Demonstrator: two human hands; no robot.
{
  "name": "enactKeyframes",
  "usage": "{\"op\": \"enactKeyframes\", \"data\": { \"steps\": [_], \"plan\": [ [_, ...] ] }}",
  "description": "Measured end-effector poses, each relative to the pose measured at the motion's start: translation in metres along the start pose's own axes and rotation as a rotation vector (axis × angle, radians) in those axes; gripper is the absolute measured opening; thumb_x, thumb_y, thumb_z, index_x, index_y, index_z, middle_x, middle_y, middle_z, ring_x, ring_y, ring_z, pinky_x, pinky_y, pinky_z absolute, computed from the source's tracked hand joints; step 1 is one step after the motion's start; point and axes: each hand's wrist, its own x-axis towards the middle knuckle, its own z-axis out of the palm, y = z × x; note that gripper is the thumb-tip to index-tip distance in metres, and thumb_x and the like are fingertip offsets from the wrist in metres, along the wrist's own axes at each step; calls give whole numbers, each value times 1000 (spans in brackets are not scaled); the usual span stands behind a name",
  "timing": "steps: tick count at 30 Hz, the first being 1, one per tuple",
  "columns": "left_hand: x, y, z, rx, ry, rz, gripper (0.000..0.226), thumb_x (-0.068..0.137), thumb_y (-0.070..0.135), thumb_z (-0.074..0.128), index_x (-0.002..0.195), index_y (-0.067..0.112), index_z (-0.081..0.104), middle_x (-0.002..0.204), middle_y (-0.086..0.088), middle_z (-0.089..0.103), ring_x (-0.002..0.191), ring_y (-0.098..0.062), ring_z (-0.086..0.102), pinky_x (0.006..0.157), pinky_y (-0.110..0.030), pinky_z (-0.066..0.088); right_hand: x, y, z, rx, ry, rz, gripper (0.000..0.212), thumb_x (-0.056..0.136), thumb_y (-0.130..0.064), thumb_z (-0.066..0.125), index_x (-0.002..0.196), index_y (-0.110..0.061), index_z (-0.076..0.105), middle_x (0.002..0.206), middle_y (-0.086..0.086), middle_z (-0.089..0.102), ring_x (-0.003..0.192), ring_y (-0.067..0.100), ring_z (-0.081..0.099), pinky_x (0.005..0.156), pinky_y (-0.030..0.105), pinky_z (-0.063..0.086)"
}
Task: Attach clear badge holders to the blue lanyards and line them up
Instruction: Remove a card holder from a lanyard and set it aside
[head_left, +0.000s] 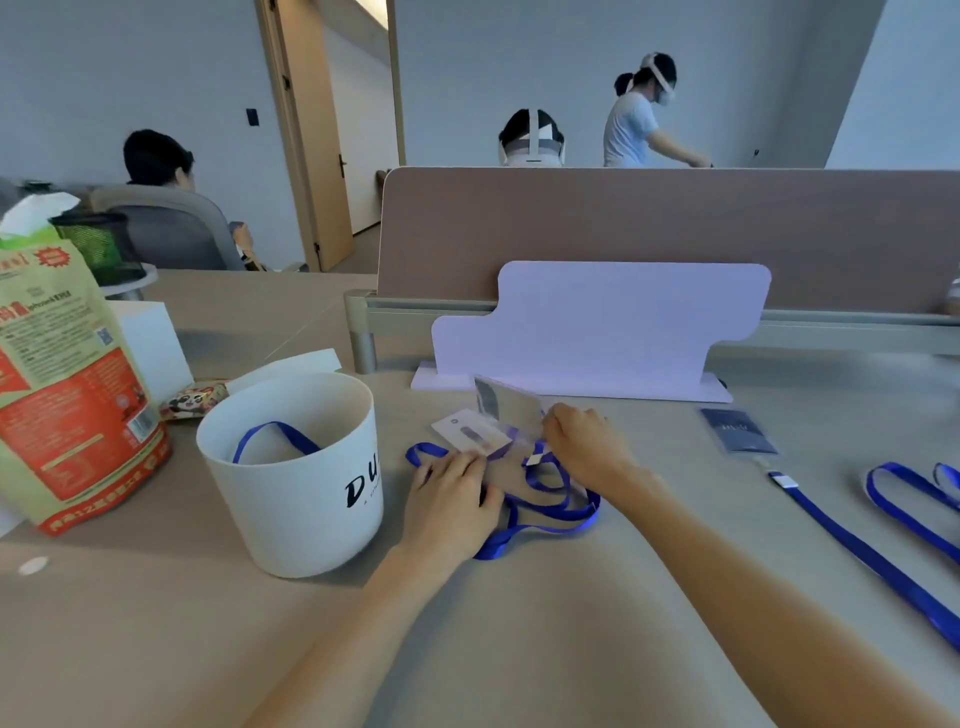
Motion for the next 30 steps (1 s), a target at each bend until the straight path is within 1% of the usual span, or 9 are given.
{"op": "enactKeyframes", "data": {
  "steps": [5, 9, 11, 14, 17, 20, 23, 26, 30],
  "plan": [
    [31, -4, 7, -7, -124, -65, 39, 95, 32, 35, 127, 15, 47, 134, 1, 50, 125, -19, 42, 106, -34, 27, -19, 10, -25, 977, 189, 242, 25, 96, -12, 34, 102, -9, 59, 100, 8, 72, 71, 21, 71, 72, 32, 54],
    [37, -3, 3, -93, 4, -52, 43, 99, 29, 35, 139, 15, 42, 151, -1, 37, 139, -19, 32, 112, -34, 24, -54, 4, -56, 1401, 229, 253, 18, 93, -8, 41, 100, -6, 58, 98, 9, 73, 58, 24, 60, 68, 33, 53],
    [21, 11, -15, -396, 132, -62, 40, 99, 22, 40, 138, 17, 46, 148, 3, 42, 136, -13, 36, 109, -28, 30, -74, -2, -57, 1485, 186, 286, 14, 93, -7, 42, 92, -9, 57, 93, 9, 70, 49, 19, 45, 57, 29, 43],
    [-19, 38, -52, -1053, 17, -110, 39, 94, 27, 43, 133, 28, 47, 136, 13, 54, 127, -7, 46, 105, -28, 37, -102, -14, -44, 1451, 65, 334, 16, 95, -4, 40, 89, -8, 54, 86, 9, 62, 45, 12, 32, 47, 25, 30],
    [-48, 48, -69, -1318, -23, -119, 39, 91, 31, 49, 129, 26, 48, 115, 11, 67, 114, -14, 59, 97, -29, 45, -121, -22, -25, 1309, 16, 370, 18, 97, -7, 43, 89, -2, 58, 79, 11, 56, 48, 11, 33, 47, 24, 30],
    [-53, 41, -69, -1365, 84, -282, 43, 93, 17, 57, 134, 24, 45, 91, 9, 72, 88, -12, 67, 85, -26, 50, -128, -23, -16, 1232, 63, 363, 24, 101, -14, 43, 98, -10, 67, 72, -1, 61, 48, 9, 37, 46, 20, 34],
    [-49, 31, -64, -1367, 179, -423, 39, 91, 8, 57, 125, 27, 50, 81, 5, 70, 61, -5, 59, 62, -12, 48, -135, -13, -14, 1141, 34, 274, 20, 98, -23, 51, 97, -17, 70, 69, -8, 63, 51, 7, 42, 49, 16, 38],
    [-46, 22, -57, -1269, 210, -435, 31, 92, 9, 56, 116, 28, 55, 83, 1, 66, 63, -6, 56, 57, -8, 44, -141, -5, -11, 1054, -27, 172, 15, 94, -15, 58, 97, -17, 73, 65, -15, 66, 51, 1, 45, 50, 11, 38],
    [-44, 14, -43, -1056, 175, -444, 29, 91, 15, 59, 116, 29, 53, 104, 8, 62, 84, 4, 59, 76, -11, 44, -141, -1, -8, 1066, 1, 140, 13, 91, -13, 63, 93, -16, 75, 70, -16, 69, 54, -1, 49, 54, 11, 39]
  ]
}}
